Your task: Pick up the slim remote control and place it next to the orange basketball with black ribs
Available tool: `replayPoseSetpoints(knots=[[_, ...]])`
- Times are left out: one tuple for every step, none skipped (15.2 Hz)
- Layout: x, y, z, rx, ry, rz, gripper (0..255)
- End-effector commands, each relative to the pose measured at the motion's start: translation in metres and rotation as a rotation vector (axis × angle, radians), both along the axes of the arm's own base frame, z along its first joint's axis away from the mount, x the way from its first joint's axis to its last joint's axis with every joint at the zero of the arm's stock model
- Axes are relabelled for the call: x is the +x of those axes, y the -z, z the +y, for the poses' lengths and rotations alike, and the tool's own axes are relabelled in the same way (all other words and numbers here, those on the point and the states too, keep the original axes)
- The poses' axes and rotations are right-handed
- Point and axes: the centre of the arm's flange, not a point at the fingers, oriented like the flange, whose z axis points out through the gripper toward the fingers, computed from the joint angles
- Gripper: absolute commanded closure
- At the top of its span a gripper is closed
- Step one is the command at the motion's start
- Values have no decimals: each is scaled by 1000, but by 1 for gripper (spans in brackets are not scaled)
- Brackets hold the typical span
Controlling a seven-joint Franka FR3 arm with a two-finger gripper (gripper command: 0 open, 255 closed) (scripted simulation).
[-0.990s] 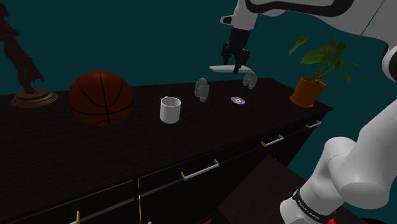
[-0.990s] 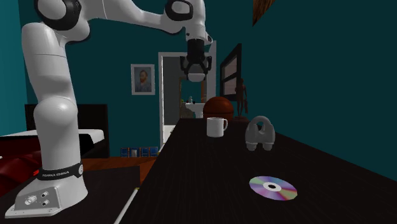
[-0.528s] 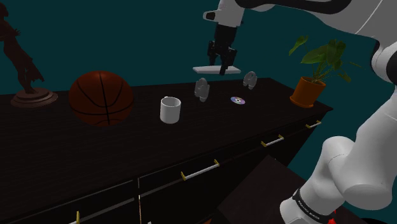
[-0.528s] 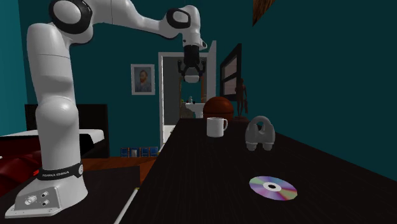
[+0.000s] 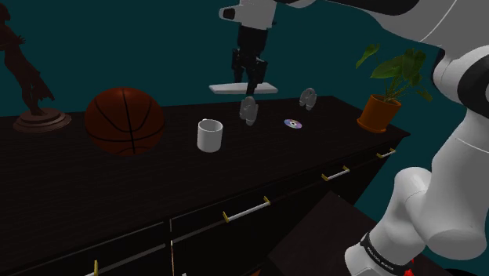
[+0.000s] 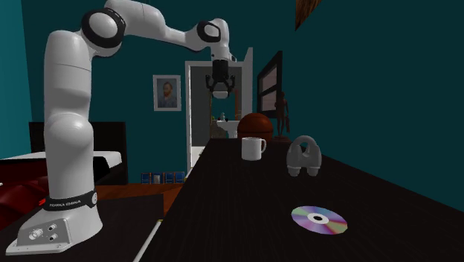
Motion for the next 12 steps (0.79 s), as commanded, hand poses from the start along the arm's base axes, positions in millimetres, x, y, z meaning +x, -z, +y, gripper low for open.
replayPoseSetpoints(knots=[[1, 0, 28, 1, 1, 0, 255], [2, 0, 42, 1, 1, 0, 255], [2, 0, 55, 1, 1, 0, 255], [3, 0, 68, 1, 1, 0, 255], [4, 0, 81, 1, 1, 0, 255], [4, 0, 94, 1, 1, 0, 255], [5, 0, 114, 1, 1, 0, 255], [5, 5, 114, 1, 1, 0, 255], [5, 10, 114, 1, 1, 0, 255], [5, 16, 114, 1, 1, 0, 255], [5, 21, 114, 1, 1, 0, 255], [5, 26, 114, 1, 1, 0, 255]])
